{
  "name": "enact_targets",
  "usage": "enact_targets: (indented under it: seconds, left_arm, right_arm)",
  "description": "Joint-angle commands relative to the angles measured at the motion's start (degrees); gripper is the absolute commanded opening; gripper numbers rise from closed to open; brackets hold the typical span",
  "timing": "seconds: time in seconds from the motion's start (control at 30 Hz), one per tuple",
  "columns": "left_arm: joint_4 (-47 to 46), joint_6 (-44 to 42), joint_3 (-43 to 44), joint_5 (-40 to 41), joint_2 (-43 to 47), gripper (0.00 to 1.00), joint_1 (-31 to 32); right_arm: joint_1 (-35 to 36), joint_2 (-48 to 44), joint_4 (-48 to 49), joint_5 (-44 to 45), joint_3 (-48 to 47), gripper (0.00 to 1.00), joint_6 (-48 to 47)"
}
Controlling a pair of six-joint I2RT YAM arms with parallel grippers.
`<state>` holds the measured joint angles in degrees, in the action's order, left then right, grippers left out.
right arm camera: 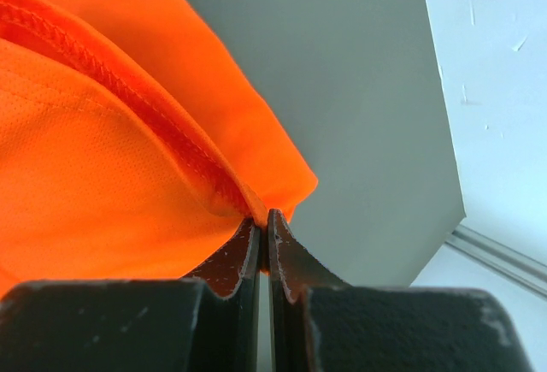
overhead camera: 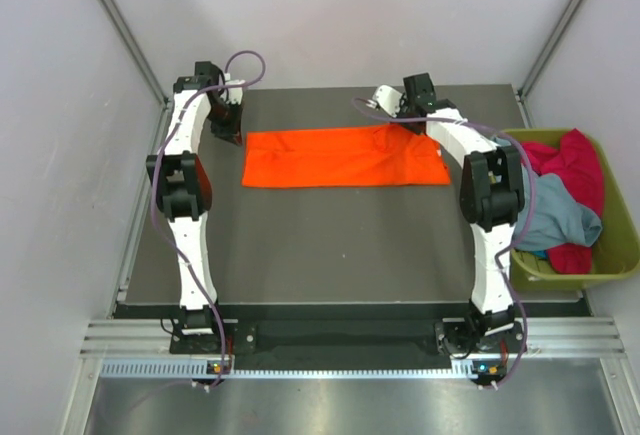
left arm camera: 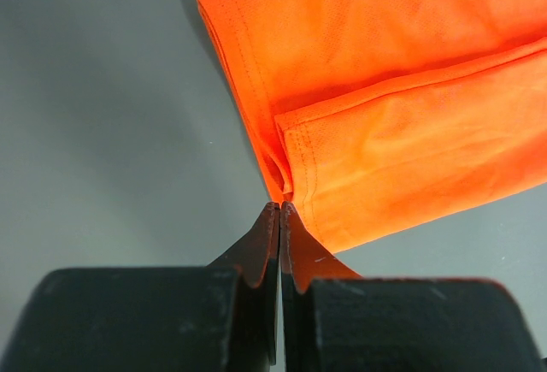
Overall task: Fold and stack the t-shirts
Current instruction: Fold the tshirt
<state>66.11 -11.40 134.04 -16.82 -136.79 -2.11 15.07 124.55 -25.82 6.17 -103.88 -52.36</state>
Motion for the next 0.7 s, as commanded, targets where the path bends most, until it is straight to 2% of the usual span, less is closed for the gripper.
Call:
enact_targets:
  seconds: [0.0,0.03,0.07,0.1,0.13,0.23,0.33,0.4,0.47,0.53,0.67]
  left_arm:
    - [0.0,0.6,2.0,-0.1,0.7,0.0,-0.1]
    - [-0.2,0.8,2.0,-0.1,0.7,0.04,-0.1]
    - [-0.5,0.8,2.1,-0.1,0.6,0.19,0.0]
    - [-0.5,0.8,2.1,-0.2,0.6,0.24,0.1]
    - [-0.4,0.9,2.3,-0.2,0.3,0.29,0.0]
    - [-0.1,0.4,2.5,-1.3,0.9,0.36,0.1]
    - [-0.6,0.1,2.4,-3.5,2.7,0.37,0.0]
    - [-1.2,0.6,1.8,-4.9,3.8,0.37,0.0]
    - [-1.3,2.4,-0.2,-3.7,5.0,0.53,0.0]
    - [-0.8,3.0,-3.1,-3.7,5.7,0.61,-0.1]
    - [-0.5,6.7,-8.8,-4.9,6.1,0.63,0.0]
  right_arm:
    - [-1.0,2.0,0.3,0.8,-4.8,0.0,0.2]
    - [-1.1,3.1,0.1,1.0,-6.2,0.0,0.3]
    - [-1.2,3.7,0.0,1.5,-6.7,0.0,0.3]
    - [-1.2,4.1,0.3,2.2,-7.0,0.01,0.4]
    - [-1.2,4.8,1.1,3.3,-7.1,0.21,0.8]
    - [-0.9,5.0,3.4,7.7,-8.5,0.55,3.1]
    - [-1.4,1.4,3.3,8.9,-8.8,0.71,9.4]
    - [-1.5,-1.1,0.8,7.6,-8.3,0.72,15.5]
    - [-1.4,-5.5,-1.2,6.2,-5.7,0.72,19.2]
    - [-1.4,-9.0,-5.4,3.1,-2.4,0.72,24.6]
    - [-2.2,-13.0,-11.0,-5.3,4.7,0.72,32.1]
